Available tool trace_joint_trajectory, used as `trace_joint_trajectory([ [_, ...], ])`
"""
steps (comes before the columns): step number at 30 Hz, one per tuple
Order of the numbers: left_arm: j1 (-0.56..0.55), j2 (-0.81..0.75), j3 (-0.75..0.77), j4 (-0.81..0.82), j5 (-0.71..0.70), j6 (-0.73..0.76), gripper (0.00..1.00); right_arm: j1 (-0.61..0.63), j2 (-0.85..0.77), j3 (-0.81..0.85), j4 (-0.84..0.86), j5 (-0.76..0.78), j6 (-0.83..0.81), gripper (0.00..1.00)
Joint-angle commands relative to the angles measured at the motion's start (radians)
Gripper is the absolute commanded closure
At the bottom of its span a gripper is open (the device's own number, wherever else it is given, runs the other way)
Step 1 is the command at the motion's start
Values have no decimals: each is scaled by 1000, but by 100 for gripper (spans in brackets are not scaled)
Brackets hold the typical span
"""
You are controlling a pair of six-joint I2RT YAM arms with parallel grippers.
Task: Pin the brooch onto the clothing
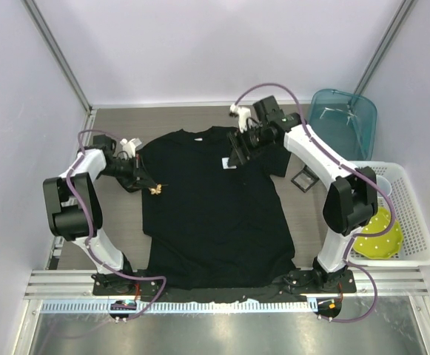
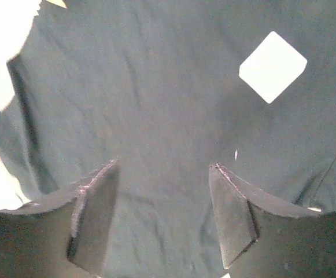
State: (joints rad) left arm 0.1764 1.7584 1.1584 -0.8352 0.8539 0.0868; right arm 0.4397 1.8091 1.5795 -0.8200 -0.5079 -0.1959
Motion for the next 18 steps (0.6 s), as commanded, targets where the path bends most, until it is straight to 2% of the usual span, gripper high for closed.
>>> trace_joint_trajectory([
  [1, -34, -80, 12, 79, 14, -28, 100, 5, -33, 125, 199, -83, 341, 30],
  [3, -44, -121, 4, 109, -15, -35, 100, 5, -25, 183, 255, -107, 445, 24],
  [4, -46, -132, 3, 119, -25, -47, 100, 5, -24, 195, 318, -125, 561, 21],
  [5, -46, -138, 0, 133, -45, -56, 100, 5, -24, 200, 358, -159, 626, 12],
  [6, -46, -140, 1, 157, -52, -67, 100, 5, -21, 198, 401, -175, 694, 10],
  [7, -46, -140, 6, 166, -52, -82, 100, 2, -17, 200, 498, -196, 851, 9],
  [9, -52, -135, 23, 205, -46, -110, 100, -1, 2, 203, 592, -221, 1010, 7],
  [10, -60, -129, 27, 226, -44, -119, 100, -9, 6, 201, 634, -219, 1152, 7],
  [13, -84, -97, 40, 344, -64, -148, 100, -35, 41, 194, 780, -218, 1373, 7],
  [14, -90, -49, 46, 373, -65, -179, 100, -38, 53, 230, 748, -193, 1438, 7],
  [18, -110, 119, 122, 450, -53, -277, 100, -71, 101, 359, 621, -88, 1501, 7],
])
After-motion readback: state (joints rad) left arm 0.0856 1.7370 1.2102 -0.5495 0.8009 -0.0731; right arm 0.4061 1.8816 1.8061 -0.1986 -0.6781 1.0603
